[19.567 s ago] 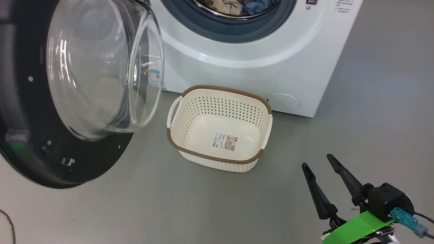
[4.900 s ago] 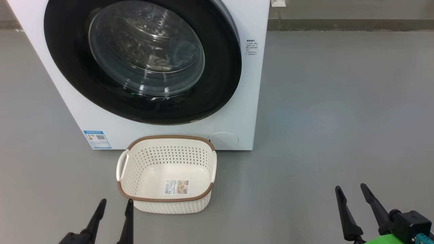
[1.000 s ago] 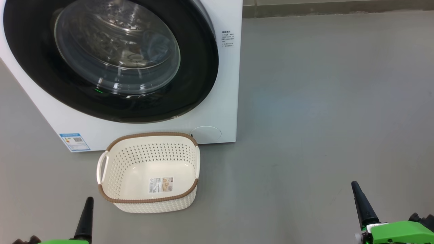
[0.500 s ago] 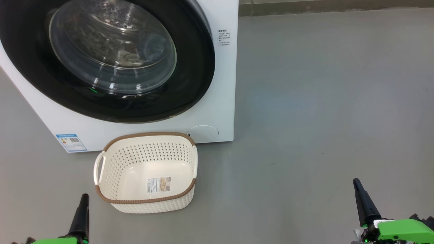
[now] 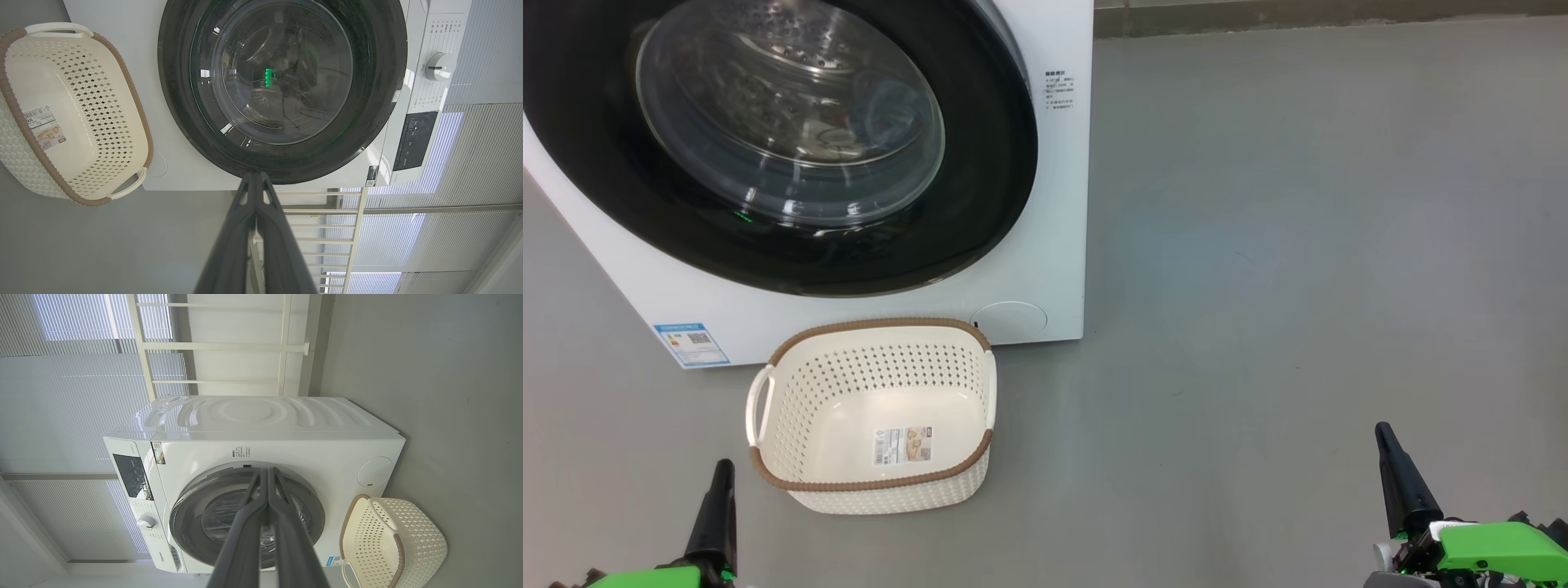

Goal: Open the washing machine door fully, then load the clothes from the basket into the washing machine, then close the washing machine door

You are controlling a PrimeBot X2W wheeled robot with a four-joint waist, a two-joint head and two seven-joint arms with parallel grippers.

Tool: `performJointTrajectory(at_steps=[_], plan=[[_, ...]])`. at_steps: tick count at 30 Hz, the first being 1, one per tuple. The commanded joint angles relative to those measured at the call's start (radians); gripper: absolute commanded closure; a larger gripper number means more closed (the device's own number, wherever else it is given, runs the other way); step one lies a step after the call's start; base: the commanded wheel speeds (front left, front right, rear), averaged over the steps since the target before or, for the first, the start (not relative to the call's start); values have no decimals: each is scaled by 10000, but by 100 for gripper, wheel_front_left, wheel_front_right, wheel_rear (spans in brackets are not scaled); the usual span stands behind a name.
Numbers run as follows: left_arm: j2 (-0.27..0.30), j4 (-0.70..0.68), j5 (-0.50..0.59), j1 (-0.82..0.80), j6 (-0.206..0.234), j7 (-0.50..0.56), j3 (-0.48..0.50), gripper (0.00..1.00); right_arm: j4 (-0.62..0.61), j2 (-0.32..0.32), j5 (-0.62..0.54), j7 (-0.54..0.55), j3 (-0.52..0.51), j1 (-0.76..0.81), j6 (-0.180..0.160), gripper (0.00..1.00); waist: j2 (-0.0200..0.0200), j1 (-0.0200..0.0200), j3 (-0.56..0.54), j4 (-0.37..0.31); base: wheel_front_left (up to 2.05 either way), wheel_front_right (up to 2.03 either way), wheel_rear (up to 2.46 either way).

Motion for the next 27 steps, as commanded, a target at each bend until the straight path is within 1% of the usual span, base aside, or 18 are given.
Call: performJointTrajectory(at_steps=[1, 27], plan=[[155, -186, -39, -394, -115, 58, 347, 100, -244, -118, 39, 79, 228, -419, -11, 100, 0, 0, 0, 1, 0, 0, 0], [147, -186, -29, -395, -115, 68, 359, 100, -244, -118, 40, 78, 229, -419, -11, 100, 0, 0, 0, 1, 0, 0, 0]])
